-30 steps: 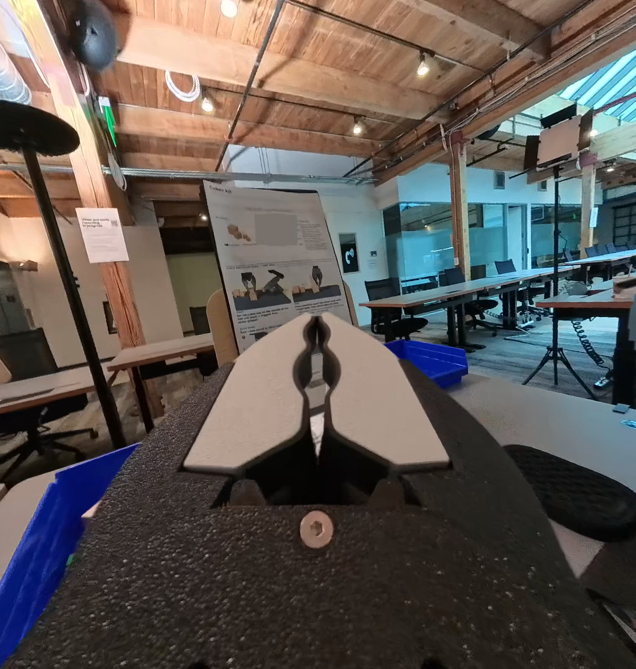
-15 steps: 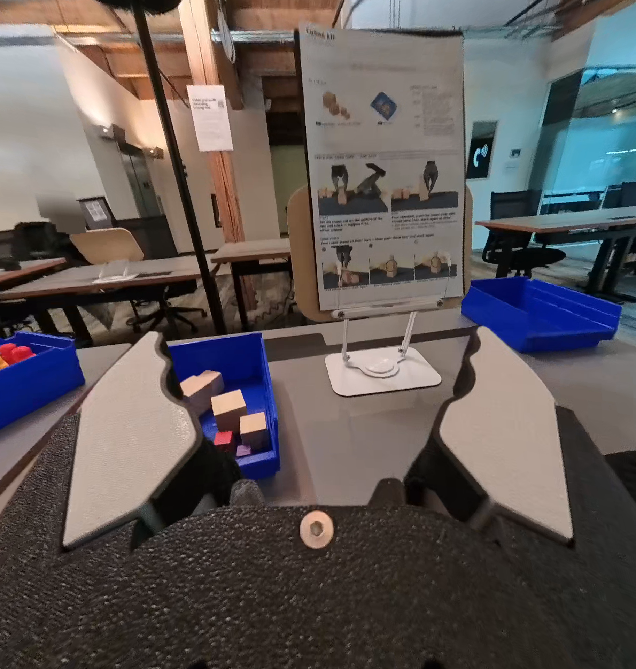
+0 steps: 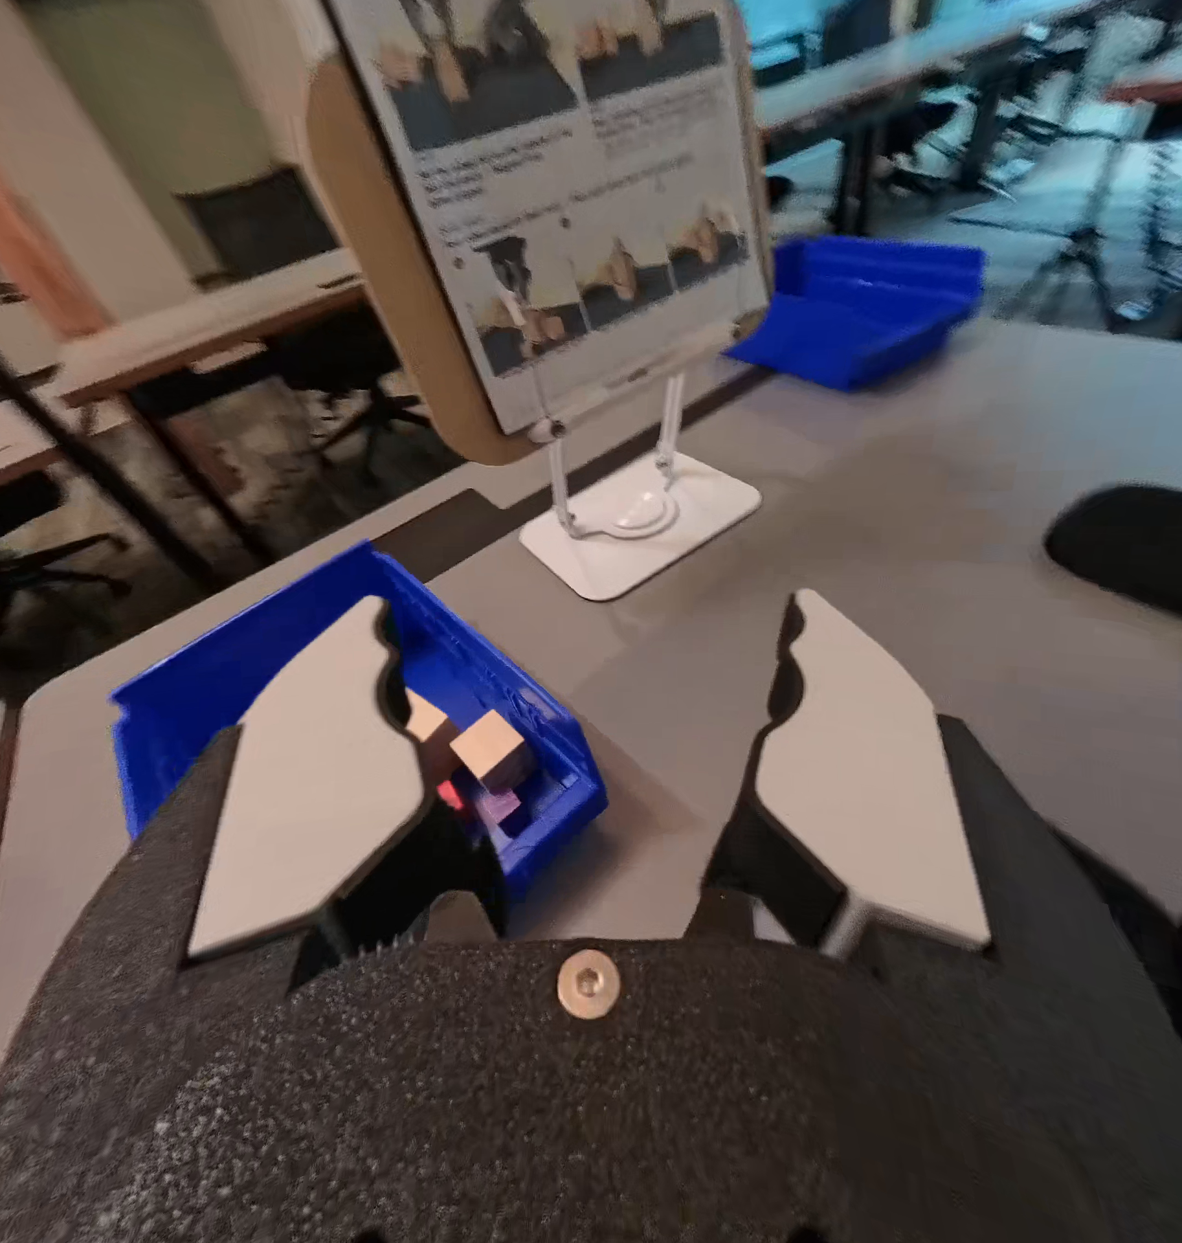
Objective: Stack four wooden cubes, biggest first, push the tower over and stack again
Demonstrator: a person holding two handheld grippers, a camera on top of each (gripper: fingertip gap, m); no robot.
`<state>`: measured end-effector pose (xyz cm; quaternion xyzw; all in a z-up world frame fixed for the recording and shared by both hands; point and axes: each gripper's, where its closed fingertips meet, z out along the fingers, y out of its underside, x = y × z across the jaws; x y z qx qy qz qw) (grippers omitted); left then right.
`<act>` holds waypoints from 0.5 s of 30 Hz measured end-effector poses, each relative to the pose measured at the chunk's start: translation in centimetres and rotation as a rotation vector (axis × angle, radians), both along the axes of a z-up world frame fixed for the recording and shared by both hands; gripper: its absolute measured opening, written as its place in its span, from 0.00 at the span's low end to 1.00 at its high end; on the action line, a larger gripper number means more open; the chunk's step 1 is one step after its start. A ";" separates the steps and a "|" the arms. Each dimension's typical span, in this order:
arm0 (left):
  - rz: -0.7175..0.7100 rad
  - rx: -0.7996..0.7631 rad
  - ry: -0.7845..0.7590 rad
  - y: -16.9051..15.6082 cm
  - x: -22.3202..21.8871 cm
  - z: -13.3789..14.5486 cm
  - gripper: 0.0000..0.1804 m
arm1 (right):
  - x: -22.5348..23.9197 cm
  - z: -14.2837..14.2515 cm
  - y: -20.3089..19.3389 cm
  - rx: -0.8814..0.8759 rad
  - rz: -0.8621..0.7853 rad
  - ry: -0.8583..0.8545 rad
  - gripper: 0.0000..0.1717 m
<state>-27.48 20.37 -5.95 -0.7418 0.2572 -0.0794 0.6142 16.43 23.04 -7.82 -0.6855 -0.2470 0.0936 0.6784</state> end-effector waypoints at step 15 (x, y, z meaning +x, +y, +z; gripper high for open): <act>-0.184 -0.738 0.695 11.8 -9.9 -13.3 0.57 | -1.1 -4.2 1.9 -0.114 -0.008 -0.006 0.74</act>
